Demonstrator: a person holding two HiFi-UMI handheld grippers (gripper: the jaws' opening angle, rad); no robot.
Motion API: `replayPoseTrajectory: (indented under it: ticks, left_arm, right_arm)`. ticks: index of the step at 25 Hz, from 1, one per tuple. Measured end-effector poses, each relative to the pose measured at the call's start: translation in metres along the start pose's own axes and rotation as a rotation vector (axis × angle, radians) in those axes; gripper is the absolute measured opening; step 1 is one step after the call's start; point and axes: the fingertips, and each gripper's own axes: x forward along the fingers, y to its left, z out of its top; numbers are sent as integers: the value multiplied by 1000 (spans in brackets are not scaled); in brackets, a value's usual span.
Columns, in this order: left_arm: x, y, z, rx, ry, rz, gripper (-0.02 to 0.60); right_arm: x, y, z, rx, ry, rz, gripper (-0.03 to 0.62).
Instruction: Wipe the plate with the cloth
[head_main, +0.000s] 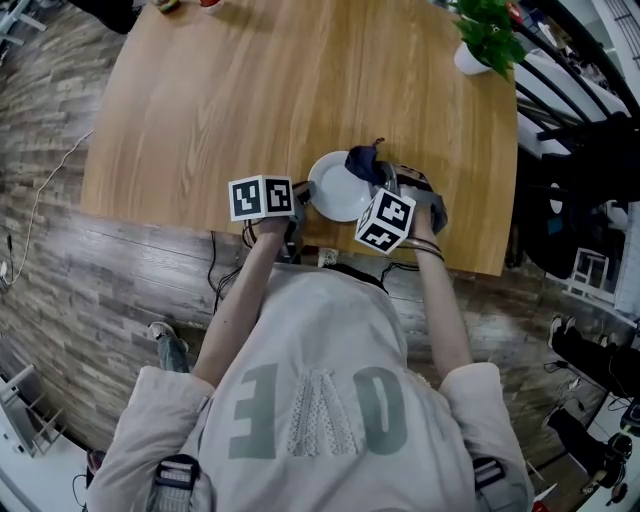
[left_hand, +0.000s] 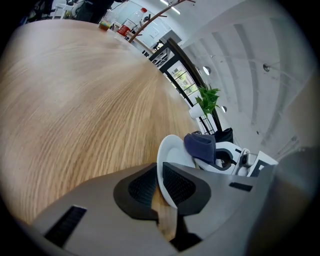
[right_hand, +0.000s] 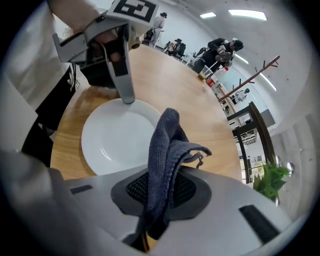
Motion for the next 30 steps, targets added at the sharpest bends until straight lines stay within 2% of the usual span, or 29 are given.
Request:
replayPoseTrajectory:
  ticks: [8,12,18,24,27,30]
  left_arm:
    - [-3,4,4,-42,-40,7,38]
    - [-5,5,5,-51,-53,14,38]
    - [-6,6,5,-52,-65,19,37]
    - [-6,5,7,-50,-70,24,37]
    - [-6,5,7,-51,-67,23,37]
    - [-5,5,6,-51,-64,22,37]
  right_arm:
    - [-5,20,-1,-12,12,31,57]
    - [-14,37,-1,-68,22,61,57]
    - [-35,76,10,-94,4,159,57]
    - [-56,107,22,-64,-56,285,57]
    - [-56,101,22,-48,-69,281,57]
    - [-47,70,23,4,-75,223,57]
